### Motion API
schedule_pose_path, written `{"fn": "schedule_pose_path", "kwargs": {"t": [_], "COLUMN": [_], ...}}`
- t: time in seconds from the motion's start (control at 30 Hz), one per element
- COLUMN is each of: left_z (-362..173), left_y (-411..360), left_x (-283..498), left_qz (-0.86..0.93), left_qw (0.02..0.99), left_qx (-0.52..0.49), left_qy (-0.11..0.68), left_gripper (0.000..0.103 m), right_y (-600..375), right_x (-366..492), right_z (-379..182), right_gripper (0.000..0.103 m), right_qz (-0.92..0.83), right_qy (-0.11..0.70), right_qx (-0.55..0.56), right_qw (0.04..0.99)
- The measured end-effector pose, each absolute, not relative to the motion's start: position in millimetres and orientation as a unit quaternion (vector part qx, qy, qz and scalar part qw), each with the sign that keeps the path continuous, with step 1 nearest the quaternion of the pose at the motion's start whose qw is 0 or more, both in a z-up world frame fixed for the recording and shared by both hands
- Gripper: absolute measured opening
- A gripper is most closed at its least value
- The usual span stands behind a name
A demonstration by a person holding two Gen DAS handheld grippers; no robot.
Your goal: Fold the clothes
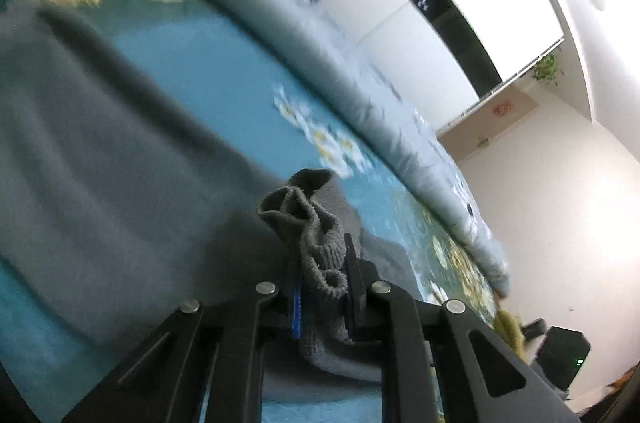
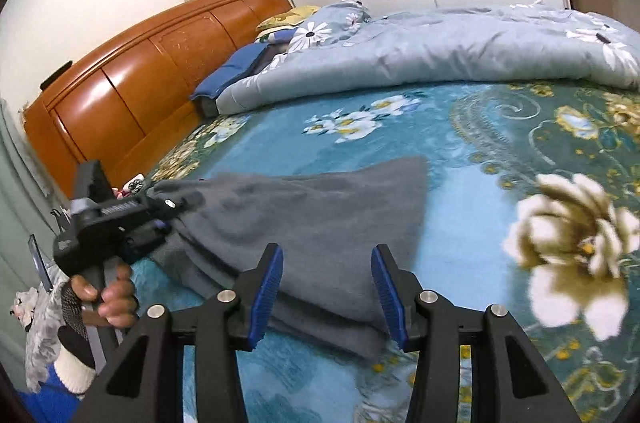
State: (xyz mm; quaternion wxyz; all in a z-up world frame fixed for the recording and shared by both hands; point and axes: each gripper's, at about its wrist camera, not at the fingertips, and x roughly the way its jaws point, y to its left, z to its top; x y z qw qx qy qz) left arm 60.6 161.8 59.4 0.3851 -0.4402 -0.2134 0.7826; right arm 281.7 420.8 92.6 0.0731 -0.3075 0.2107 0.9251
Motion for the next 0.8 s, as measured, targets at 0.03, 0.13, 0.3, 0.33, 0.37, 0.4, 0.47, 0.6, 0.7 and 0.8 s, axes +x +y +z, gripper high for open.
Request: {"fn": "schedule_pose_path", "kwargs": {"t": [0.03, 0.13, 0.3, 0.33, 0.37, 0.4, 0.47, 0.6, 0.7, 0.8], "left_z": [50.1, 26.5, 27.4, 31.5, 35.9, 41.2, 51.6, 64.8, 58.1, 43.5], "left_y": [158.2, 157.2, 142.8, 138.7, 132.8, 123.8, 103.5, 44.3, 2.5, -24.9], "left_x": [57.0, 52.2, 57.5, 60.5, 63.6, 66.5, 71.6, 67.8, 45.7, 18.9], "left_qz": [0.784, 0.777, 0.771, 0.772, 0.776, 0.783, 0.8, 0.856, 0.874, 0.869], "left_qw": [0.368, 0.351, 0.358, 0.359, 0.357, 0.356, 0.35, 0.28, 0.21, 0.174], "left_qx": [-0.454, -0.486, -0.489, -0.49, -0.488, -0.48, -0.459, -0.411, -0.406, -0.42], "left_qy": [-0.209, -0.194, -0.193, -0.186, -0.179, -0.172, -0.162, -0.142, -0.164, -0.194], "left_gripper": [0.016, 0.016, 0.02, 0.025, 0.032, 0.036, 0.048, 0.06, 0.064, 0.068], "right_y": [422.5, 423.0, 410.2, 406.8, 404.0, 402.5, 400.9, 399.5, 400.0, 400.2], "right_x": [285.7, 286.7, 263.0, 257.7, 253.2, 250.2, 245.1, 238.5, 237.3, 240.7], "right_z": [94.2, 91.6, 80.4, 78.4, 76.6, 75.2, 72.4, 64.6, 56.8, 51.9], "right_gripper": [0.05, 0.05, 0.05, 0.05, 0.05, 0.05, 0.05, 0.05, 0.05, 0.053], "right_qz": [0.926, 0.924, 0.914, 0.912, 0.91, 0.909, 0.907, 0.901, 0.897, 0.898], "right_qy": [0.209, 0.214, 0.218, 0.213, 0.208, 0.205, 0.204, 0.197, 0.203, 0.217], "right_qx": [-0.307, -0.31, -0.334, -0.343, -0.351, -0.355, -0.361, -0.375, -0.381, -0.368], "right_qw": [0.073, 0.073, 0.067, 0.068, 0.071, 0.074, 0.077, 0.092, 0.098, 0.102]}}
